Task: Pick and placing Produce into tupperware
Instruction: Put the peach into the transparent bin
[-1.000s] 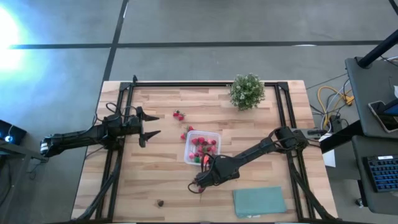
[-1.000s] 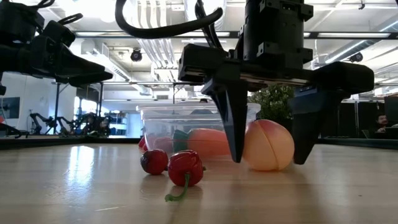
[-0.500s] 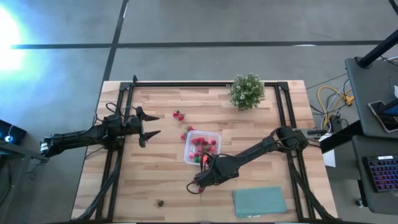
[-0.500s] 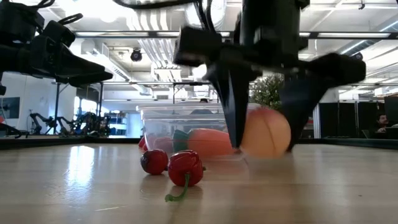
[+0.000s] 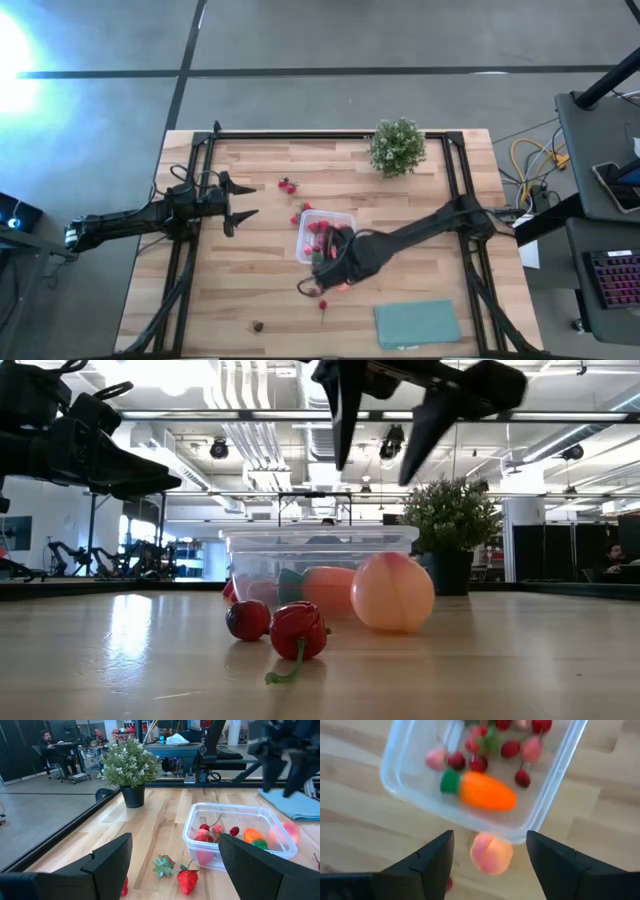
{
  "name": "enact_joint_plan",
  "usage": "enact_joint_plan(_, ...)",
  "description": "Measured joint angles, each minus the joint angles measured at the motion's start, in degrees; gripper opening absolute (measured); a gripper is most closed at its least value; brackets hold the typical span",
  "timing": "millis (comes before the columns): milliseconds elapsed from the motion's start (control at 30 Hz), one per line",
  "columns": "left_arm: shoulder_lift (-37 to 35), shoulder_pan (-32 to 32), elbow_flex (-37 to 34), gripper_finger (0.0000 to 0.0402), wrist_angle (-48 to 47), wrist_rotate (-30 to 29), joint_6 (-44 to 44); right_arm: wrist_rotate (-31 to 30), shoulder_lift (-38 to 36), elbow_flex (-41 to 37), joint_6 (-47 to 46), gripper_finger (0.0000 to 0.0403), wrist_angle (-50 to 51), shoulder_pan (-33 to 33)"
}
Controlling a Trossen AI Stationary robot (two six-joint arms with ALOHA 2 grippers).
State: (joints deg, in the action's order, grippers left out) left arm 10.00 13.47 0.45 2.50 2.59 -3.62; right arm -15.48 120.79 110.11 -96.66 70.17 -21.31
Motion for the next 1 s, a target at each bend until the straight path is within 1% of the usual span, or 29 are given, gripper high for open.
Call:
enact_joint_plan(133,0.0,0.0,0.0,0.0283,0.0,0.0,0.0,3.2,-0.1,2.1,6.0,0.0236,1.0,2.7)
enact_joint_plan(267,0.0,0.0,0.0,0.0283,0.0,0.0,0.0,9.0,0.1,0.7,9.2,0.0239,-1.5,3.8)
enact_joint_plan(433,0.0,0.0,0.0,0.0283,0.0,0.0,0.0,13.7,0.2,-1.5,8.1,0.0271,-4.7,2.9)
enact_joint_plan(600,0.0,0.0,0.0,0.0283,0.0,0.0,0.0,14.7,0.2,-1.9,5.0,0.031,-5.0,1.4)
enact_joint_plan(733,0.0,0.0,0.0,0.0283,0.0,0.0,0.0,14.7,0.2,-3.2,2.3,0.0332,-7.5,0.6)
enact_joint_plan(933,0.0,0.0,0.0,0.0283,0.0,0.0,0.0,14.6,0.2,-9.0,-2.6,0.0345,-16.9,-0.2)
enact_joint_plan(1000,0.0,0.0,0.0,0.0283,0.0,0.0,0.0,14.5,0.2,-10.8,-4.5,0.0345,-17.2,-0.2)
